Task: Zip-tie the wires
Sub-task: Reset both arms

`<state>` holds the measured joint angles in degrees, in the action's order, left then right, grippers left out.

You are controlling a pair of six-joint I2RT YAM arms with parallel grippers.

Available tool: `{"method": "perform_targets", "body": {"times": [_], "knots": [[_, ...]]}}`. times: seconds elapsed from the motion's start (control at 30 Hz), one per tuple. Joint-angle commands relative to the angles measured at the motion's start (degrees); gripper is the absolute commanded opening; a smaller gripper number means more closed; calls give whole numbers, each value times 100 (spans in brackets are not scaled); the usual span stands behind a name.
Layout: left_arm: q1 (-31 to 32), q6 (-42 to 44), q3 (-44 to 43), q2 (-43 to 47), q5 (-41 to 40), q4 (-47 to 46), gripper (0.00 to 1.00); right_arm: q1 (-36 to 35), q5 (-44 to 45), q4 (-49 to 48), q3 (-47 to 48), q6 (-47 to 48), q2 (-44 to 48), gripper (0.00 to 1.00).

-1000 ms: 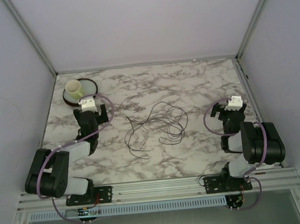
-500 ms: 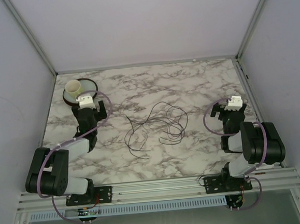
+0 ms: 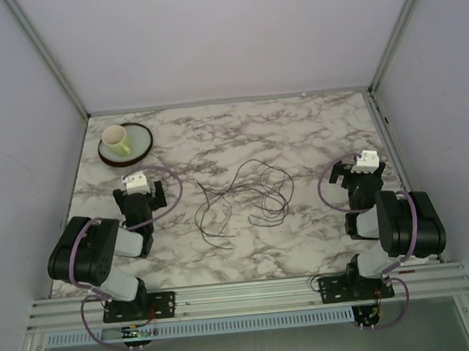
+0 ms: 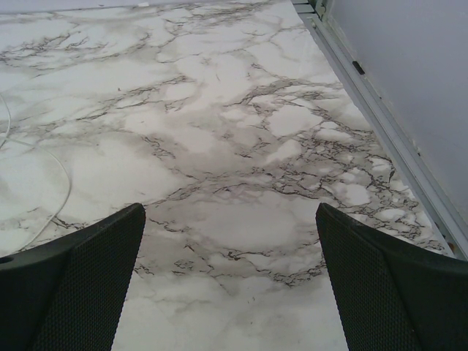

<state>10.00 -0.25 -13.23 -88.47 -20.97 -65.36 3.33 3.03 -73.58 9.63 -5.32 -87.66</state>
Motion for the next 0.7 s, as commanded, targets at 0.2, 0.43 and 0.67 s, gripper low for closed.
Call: {"method": "perform_targets", "body": {"times": [0.2,0.43,0.67], "knots": [[-124,-173,143,-100,-558,-1363,100,-41,-4,-279,152,14,-32,99],[-112,-140,102,-60,-467,-1211,100,-43,-1,-286,140,14,-26,99],[-112,-155,73,-67,-462,-1159,100,-48,4,-285,139,10,-29,99]]}}
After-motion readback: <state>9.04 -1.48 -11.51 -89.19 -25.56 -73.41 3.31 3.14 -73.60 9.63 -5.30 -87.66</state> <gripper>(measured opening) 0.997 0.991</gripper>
